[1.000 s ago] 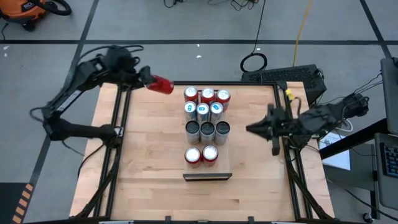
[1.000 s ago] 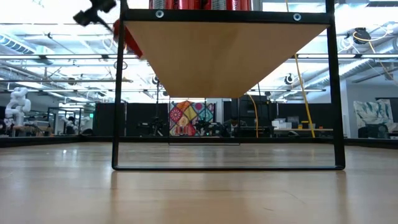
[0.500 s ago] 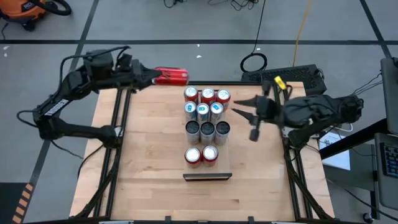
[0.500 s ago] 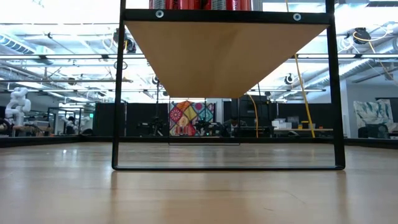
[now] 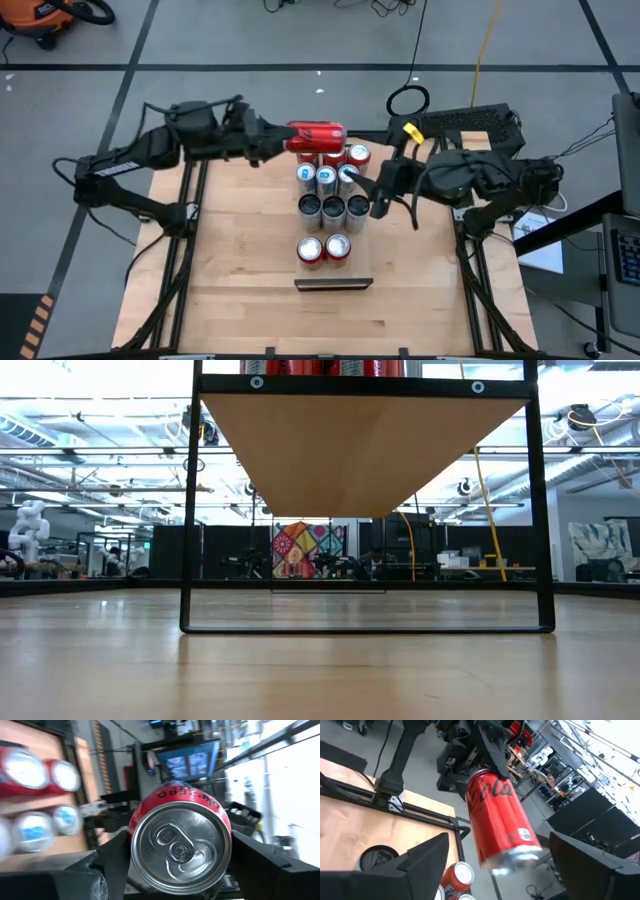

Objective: Place canned beverage on shelf
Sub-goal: Put the red soda can on the shelf aligned with the other red soda can

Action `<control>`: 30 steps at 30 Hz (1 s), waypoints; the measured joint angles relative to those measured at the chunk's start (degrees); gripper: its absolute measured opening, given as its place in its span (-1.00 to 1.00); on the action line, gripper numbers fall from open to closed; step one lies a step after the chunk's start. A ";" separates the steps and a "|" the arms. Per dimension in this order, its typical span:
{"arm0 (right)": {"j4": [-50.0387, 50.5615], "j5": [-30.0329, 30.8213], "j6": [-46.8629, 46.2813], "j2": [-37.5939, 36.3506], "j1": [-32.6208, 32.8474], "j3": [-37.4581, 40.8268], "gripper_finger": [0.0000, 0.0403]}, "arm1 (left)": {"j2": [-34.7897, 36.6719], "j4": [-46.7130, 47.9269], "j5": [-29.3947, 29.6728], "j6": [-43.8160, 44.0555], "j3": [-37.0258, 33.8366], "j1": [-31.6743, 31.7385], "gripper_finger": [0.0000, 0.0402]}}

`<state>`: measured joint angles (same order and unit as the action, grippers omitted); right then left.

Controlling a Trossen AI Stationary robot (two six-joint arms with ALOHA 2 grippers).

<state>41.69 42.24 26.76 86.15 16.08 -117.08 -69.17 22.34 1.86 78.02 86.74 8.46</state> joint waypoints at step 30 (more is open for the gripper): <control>9.80 -6.88 5.73 1.68 -5.60 -0.13 0.70 | -6.99 -10.02 2.69 3.68 -0.02 -6.88 0.35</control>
<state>51.49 35.36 32.49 87.82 10.47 -117.21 -76.16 12.32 4.54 81.71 86.72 1.58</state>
